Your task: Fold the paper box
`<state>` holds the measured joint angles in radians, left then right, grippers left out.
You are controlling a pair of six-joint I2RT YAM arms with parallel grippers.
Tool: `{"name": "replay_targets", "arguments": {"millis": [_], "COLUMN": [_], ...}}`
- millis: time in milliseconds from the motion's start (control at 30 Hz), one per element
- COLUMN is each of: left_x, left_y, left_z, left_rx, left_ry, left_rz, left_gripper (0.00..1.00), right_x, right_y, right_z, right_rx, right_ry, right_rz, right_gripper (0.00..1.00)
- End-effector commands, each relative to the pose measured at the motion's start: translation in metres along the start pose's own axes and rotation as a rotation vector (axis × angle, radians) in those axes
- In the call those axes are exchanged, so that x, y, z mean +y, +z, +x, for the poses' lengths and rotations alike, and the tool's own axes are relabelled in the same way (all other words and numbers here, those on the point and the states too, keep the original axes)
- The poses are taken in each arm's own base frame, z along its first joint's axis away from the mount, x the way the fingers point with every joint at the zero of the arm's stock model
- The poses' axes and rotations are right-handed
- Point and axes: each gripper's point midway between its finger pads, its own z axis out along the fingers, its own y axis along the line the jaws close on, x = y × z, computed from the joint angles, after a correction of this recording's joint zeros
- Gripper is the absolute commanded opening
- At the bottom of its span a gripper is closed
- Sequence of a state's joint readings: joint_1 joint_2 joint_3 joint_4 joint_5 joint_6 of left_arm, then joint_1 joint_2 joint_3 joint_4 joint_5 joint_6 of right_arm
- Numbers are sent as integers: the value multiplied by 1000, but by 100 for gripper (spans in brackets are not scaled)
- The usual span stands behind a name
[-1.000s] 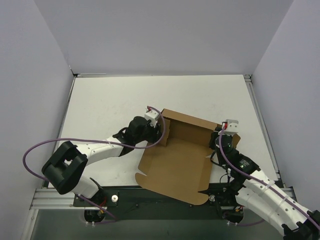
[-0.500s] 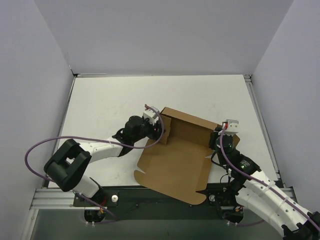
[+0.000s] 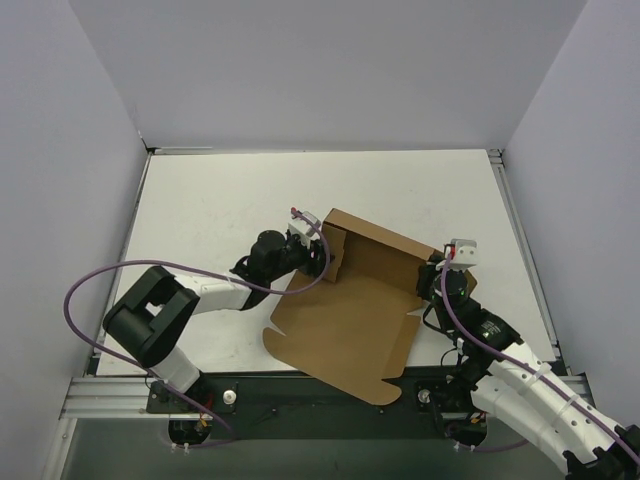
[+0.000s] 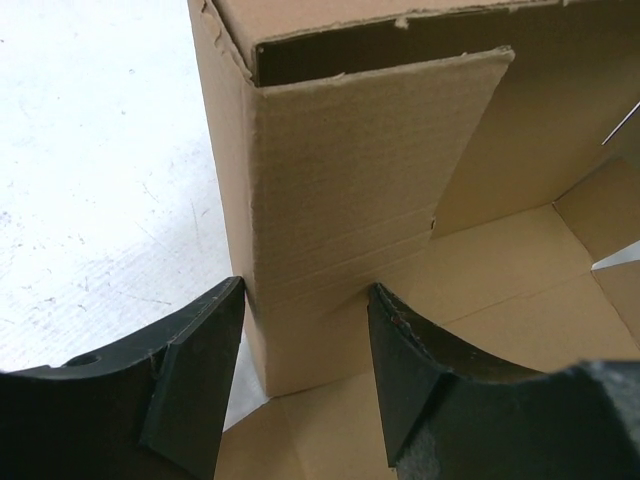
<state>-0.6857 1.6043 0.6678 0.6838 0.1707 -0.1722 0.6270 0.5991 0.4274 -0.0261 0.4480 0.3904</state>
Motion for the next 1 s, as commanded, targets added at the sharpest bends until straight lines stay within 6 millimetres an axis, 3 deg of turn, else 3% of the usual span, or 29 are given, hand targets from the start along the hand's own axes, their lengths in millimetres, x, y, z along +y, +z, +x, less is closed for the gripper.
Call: {"name": "replay_targets", "arguments": {"millis": [0, 567, 700, 967], "left_x": [-9, -14, -10, -3], "left_y": [9, 23, 29, 28], "left_z": [-28, -37, -37, -39], "left_rx": [-101, -151, -142, -156], "left_ry": [46, 78, 82, 77], "left_rz": [72, 138, 145, 152], "left_gripper": [63, 61, 70, 70], "right_x": [10, 27, 32, 34], "right_y": [1, 0, -1, -2], "right_z": [-6, -2, 0, 2], "right_rx": [-22, 15, 27, 34], "right_ry": [16, 4, -3, -11], "right_rz": [-55, -153, -179, -195], "right_gripper": [12, 12, 12, 12]}}
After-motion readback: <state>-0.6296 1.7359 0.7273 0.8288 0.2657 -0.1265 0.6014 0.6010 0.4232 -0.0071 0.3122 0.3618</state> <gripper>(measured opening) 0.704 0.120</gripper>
